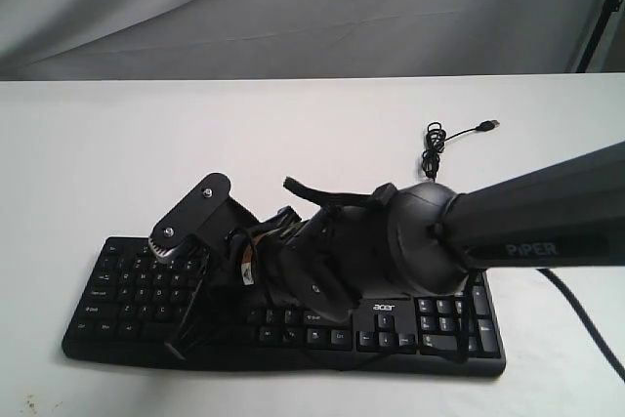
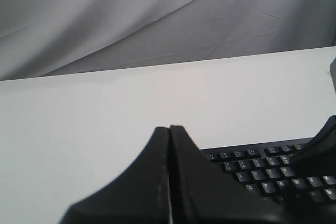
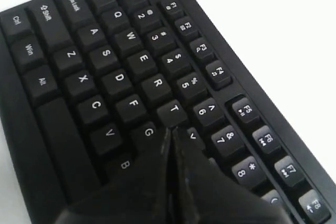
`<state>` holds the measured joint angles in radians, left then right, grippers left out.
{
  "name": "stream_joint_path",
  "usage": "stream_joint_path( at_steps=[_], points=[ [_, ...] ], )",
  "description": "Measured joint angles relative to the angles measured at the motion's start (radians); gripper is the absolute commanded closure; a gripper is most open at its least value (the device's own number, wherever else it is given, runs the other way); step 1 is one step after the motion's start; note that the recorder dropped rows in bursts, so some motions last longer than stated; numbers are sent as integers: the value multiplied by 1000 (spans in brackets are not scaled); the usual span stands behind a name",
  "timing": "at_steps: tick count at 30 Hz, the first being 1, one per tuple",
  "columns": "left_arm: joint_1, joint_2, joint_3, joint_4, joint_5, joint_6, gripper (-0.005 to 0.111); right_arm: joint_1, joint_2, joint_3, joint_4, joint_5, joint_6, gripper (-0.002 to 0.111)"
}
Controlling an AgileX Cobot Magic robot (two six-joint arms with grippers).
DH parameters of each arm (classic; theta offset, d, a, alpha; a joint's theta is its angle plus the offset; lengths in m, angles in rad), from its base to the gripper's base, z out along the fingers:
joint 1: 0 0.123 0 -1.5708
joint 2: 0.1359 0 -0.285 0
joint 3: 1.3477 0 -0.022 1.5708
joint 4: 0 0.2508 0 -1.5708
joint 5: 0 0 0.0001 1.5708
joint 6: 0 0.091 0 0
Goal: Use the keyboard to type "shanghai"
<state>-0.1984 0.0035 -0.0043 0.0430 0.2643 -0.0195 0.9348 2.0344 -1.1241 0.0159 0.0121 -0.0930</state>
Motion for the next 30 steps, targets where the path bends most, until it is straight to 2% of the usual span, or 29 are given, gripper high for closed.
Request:
stream_joint_path(
  at_steps=[15,20,24,30],
  points=[
    [0,0,0,0,0,0,107,0,23,-2,27,-4,0,108],
    [0,0,0,0,0,0,107,31,21,-139,27,86,-5,108],
    [0,0,0,0,0,0,107,73,139,-322,25,123,-10,108],
    [0,0,0,0,0,0,107,88,208,-382,27,138,-10,108]
  ],
)
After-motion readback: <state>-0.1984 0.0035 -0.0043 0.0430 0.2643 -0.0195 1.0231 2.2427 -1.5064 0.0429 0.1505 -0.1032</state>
